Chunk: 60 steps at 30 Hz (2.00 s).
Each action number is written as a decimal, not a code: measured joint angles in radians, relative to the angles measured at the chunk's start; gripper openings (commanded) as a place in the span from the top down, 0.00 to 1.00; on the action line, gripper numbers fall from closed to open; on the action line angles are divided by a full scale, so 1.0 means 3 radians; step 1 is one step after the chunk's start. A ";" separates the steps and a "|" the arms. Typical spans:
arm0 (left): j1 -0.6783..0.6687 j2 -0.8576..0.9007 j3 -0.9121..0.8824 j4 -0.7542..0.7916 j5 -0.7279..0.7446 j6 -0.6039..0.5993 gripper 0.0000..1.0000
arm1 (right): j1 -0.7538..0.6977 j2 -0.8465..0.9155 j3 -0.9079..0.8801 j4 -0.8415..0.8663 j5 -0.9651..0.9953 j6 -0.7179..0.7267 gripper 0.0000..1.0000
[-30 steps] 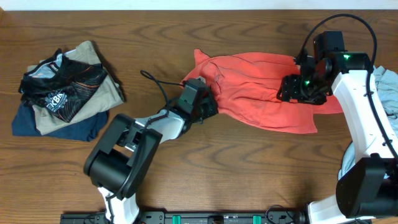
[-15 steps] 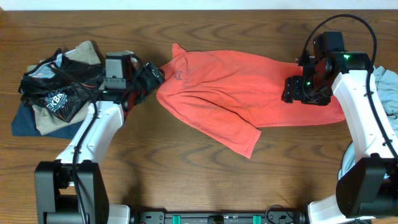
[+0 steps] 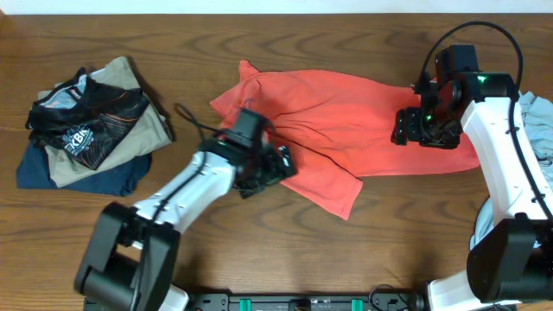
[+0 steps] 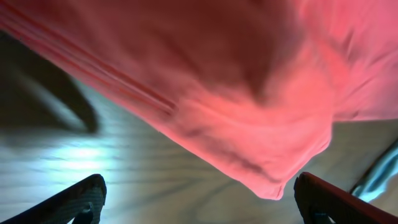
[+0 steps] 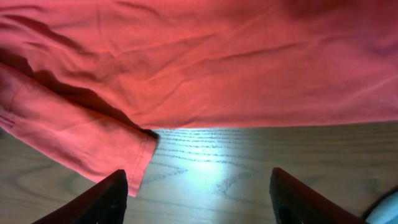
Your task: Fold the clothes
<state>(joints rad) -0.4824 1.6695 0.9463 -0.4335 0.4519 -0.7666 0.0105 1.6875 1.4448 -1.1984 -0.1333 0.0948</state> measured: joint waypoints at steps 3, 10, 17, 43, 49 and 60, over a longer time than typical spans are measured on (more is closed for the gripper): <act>-0.0238 0.0160 -0.0008 0.0233 -0.0095 -0.0262 0.02 | 0.0001 0.0000 0.0000 -0.0034 0.0000 0.0000 0.28; -0.0529 0.0446 0.0060 0.0923 -0.0150 -0.0720 0.20 | 0.0000 0.0000 0.0000 -0.0081 0.0000 -0.0001 0.28; -0.0518 0.0618 0.0074 0.0960 -0.0226 -0.0853 0.94 | 0.0000 0.0000 0.0000 -0.0088 0.0000 -0.0005 0.28; 0.0908 -0.0660 -0.0033 -0.1523 -0.0571 0.0590 0.91 | 0.0000 -0.0001 -0.0534 -0.0005 0.0069 0.0023 0.25; 0.0917 -0.0656 -0.0033 -0.1555 -0.0572 0.0651 0.91 | 0.0000 -0.0001 -0.0927 0.0072 0.0060 0.0104 0.25; 0.0917 -0.0656 -0.0033 -0.1562 -0.0584 0.0662 0.85 | 0.0000 -0.0001 -0.1631 0.0324 -0.0107 0.0324 0.35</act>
<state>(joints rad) -0.2073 1.4727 0.9363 -0.9020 0.2768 -0.5678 0.0105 1.6871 0.9554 -1.1011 -0.1654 0.1921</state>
